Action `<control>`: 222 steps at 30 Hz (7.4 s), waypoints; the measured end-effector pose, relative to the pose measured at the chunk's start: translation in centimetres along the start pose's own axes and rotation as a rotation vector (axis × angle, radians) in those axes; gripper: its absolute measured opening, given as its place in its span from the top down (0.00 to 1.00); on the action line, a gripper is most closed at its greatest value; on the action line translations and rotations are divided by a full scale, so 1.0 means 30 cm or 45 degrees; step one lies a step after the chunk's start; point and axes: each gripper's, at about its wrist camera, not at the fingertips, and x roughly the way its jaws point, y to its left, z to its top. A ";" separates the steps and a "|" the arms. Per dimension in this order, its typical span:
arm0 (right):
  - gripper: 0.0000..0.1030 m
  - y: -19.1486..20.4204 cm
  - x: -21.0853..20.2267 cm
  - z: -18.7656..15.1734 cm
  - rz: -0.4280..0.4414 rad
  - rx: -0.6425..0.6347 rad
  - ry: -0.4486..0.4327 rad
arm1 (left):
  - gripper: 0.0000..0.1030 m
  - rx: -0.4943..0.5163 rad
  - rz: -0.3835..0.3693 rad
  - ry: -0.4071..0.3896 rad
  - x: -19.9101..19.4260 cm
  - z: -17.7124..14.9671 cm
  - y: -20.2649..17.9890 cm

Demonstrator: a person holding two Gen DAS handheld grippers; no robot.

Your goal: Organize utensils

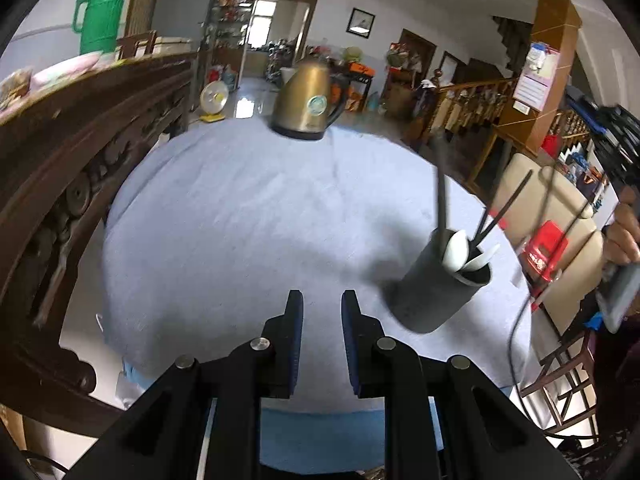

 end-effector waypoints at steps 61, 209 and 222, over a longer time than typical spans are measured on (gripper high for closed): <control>0.34 -0.013 -0.268 -0.259 -0.069 -0.057 0.507 | 0.20 0.180 0.468 -0.051 -0.333 0.058 -0.346; 0.28 0.180 -0.404 -0.313 -0.155 -0.070 0.552 | 0.06 0.166 0.756 -0.189 -0.582 -0.035 -0.380; 0.28 0.173 -0.397 -0.338 -0.161 -0.080 0.560 | 0.06 0.167 0.751 -0.183 -0.582 -0.035 -0.379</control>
